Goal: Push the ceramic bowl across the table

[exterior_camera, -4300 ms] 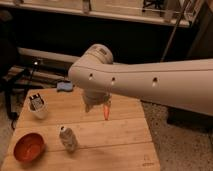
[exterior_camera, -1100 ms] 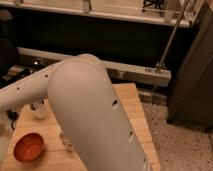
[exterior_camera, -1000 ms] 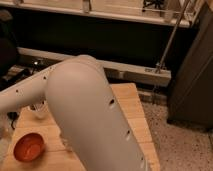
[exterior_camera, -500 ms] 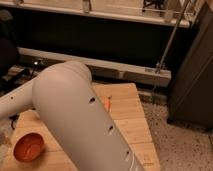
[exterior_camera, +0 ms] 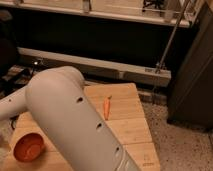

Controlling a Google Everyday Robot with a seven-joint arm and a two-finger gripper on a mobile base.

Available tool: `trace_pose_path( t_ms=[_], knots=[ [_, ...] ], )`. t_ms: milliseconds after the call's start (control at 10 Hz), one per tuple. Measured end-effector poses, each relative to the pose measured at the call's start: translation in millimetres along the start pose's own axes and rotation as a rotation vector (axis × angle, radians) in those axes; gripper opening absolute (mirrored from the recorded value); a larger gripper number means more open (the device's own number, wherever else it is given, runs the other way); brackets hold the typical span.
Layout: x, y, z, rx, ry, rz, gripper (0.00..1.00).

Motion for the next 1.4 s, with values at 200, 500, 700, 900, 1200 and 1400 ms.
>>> trace_pose_path(
  t_ms=[200, 500, 700, 900, 1200, 1400],
  knots=[
    [4.7, 0.1, 10.4, -0.004, 0.026, -0.004, 0.65],
    [16.7, -11.6, 23.6, 0.0, 0.058, 0.021, 0.65],
    [20.9, -16.7, 29.4, 0.0, 0.071, 0.038, 0.65],
    [25.5, -38.9, 28.5, 0.038, 0.071, 0.075, 0.65],
    [42.1, -87.4, 6.1, 0.094, 0.028, 0.194, 0.65],
    [60.0, -119.5, -5.0, 0.113, 0.006, 0.286, 0.65]
  ],
)
